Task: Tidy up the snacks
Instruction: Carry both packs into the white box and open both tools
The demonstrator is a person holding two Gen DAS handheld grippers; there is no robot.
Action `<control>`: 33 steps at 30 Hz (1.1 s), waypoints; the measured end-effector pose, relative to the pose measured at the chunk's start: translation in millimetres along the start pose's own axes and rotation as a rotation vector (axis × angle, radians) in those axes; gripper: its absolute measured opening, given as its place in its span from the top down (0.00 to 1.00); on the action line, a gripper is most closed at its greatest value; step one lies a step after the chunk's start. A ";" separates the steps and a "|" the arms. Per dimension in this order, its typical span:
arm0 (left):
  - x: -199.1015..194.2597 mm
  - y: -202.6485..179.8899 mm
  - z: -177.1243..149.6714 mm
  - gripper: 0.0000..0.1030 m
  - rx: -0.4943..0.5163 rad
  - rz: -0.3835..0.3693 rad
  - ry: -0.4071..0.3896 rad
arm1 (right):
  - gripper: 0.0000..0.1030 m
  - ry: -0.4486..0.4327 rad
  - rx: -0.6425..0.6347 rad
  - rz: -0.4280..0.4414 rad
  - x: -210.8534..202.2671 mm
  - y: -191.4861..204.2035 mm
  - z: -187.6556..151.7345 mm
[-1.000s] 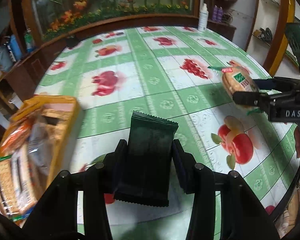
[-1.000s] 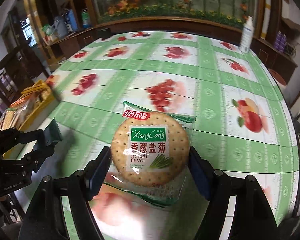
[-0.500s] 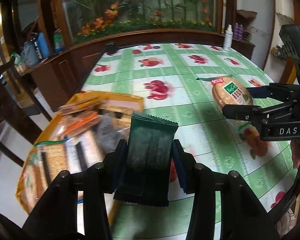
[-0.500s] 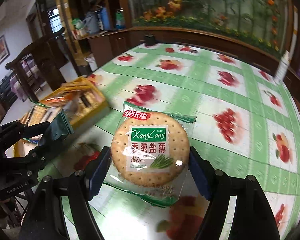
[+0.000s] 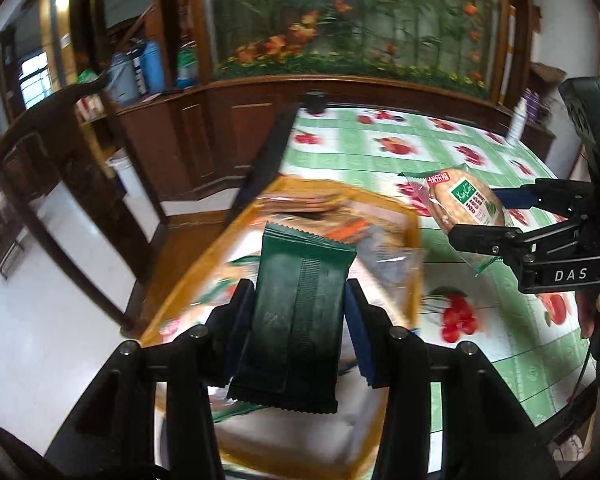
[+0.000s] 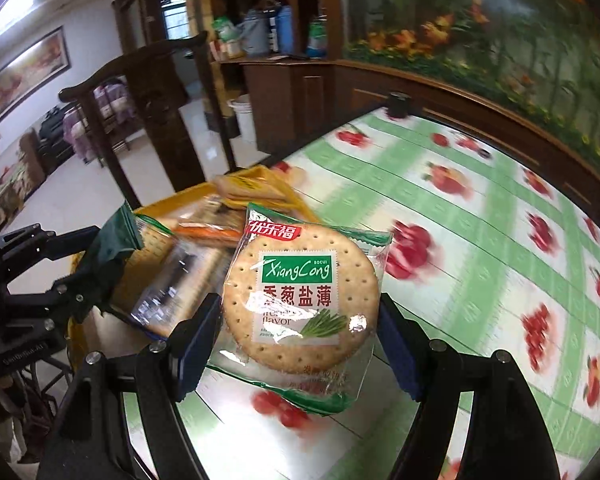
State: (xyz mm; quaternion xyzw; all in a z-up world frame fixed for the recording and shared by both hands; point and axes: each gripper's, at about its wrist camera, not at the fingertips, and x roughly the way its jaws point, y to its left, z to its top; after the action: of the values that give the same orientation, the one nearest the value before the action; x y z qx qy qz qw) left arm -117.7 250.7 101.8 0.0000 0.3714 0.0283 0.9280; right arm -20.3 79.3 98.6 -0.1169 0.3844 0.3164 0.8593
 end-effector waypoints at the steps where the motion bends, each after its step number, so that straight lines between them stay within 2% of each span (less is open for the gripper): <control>1: 0.5 6.4 -1.8 0.54 -0.009 0.007 0.005 | 0.26 0.007 -0.011 0.009 7.1 6.2 5.8; 6: 9.3 23.5 -14.7 0.54 -0.043 -0.002 0.039 | 0.26 0.022 -0.056 0.028 26.2 31.5 22.7; 10: 19.3 31.5 -22.6 0.54 -0.057 0.001 0.062 | 0.26 0.031 -0.142 0.082 30.7 65.1 21.9; 13: 21.7 32.2 -23.7 0.54 -0.051 0.024 0.055 | 0.26 0.075 -0.202 0.087 44.0 85.6 14.6; 15: 22.8 33.3 -25.4 0.54 -0.034 0.068 0.039 | 0.26 0.094 -0.193 0.097 53.5 87.2 9.1; 17: 27.1 37.1 -27.0 0.54 -0.053 0.060 0.049 | 0.26 0.120 -0.176 0.108 63.1 84.3 3.3; 21: 28.6 37.8 -29.5 0.52 -0.063 0.088 0.035 | 0.22 0.107 -0.228 0.084 58.2 92.8 -0.7; 22: 27.6 38.4 -29.9 0.46 -0.071 0.093 0.032 | 0.21 0.096 -0.230 0.082 53.4 93.3 0.1; 23: 26.9 39.3 -30.5 0.37 -0.081 0.110 0.028 | 0.21 0.082 -0.233 0.070 48.2 92.8 1.0; 25: 25.1 40.5 -31.3 0.26 -0.090 0.136 0.014 | 0.19 0.046 -0.213 0.062 35.6 87.7 2.2; 28: 24.5 44.5 -31.4 0.24 -0.128 0.101 0.006 | 0.18 0.011 -0.171 0.072 21.0 79.6 1.2; 31: 23.6 46.8 -32.9 0.16 -0.163 0.089 -0.003 | 0.17 0.004 -0.149 0.031 20.8 73.2 -3.0; 33: 23.6 46.1 -35.9 0.16 -0.168 0.097 -0.003 | 0.17 0.008 -0.129 0.041 21.7 68.6 -7.8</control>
State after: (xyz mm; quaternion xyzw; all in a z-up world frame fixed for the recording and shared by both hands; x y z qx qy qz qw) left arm -127.8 297.2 60.5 -0.0597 0.3661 0.1042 0.9228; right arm -57.4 138.7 80.3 -0.1655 0.3688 0.3577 0.8418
